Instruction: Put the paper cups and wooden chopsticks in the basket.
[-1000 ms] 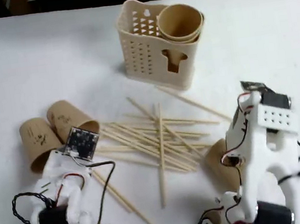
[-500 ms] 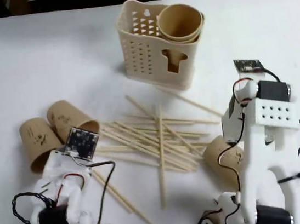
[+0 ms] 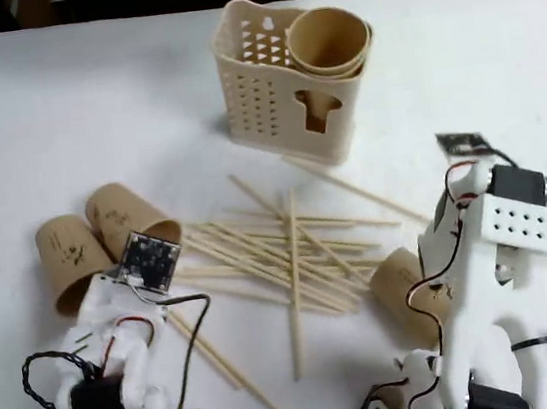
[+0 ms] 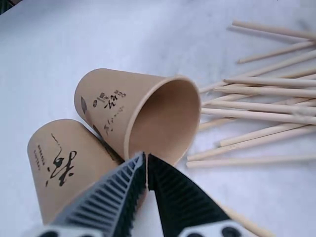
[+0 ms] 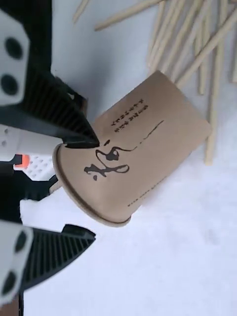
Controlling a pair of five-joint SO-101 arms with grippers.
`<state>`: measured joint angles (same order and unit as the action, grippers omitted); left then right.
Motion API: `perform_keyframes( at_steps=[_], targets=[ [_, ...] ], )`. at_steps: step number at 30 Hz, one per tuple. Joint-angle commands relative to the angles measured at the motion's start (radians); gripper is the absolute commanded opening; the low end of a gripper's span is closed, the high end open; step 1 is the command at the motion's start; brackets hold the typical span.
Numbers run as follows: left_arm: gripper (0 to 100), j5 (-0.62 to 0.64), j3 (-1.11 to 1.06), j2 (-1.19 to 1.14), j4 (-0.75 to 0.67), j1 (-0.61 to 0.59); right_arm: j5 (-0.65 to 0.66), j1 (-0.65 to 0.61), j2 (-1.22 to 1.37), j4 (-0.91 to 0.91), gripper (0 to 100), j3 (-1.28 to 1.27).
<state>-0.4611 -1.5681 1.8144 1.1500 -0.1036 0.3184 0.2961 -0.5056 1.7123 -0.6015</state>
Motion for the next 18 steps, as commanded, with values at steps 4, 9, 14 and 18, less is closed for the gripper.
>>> perform_keyframes(
  at_steps=[4,9,14,18],
  targets=[
    [3,-0.009,0.005,0.008,-0.025,-0.010,0.193,0.038,-0.025,0.007,25.4,-0.074],
    [3,-0.009,0.005,0.008,-0.025,-0.010,0.245,0.027,-0.024,0.007,25.4,-0.077],
    [3,-0.009,0.005,0.008,-0.025,-0.010,0.249,-0.035,-0.024,0.007,25.4,-0.081],
    [3,-0.009,0.005,0.008,-0.025,-0.010,0.245,-0.107,-0.022,-0.008,25.5,-0.089]
  ],
)
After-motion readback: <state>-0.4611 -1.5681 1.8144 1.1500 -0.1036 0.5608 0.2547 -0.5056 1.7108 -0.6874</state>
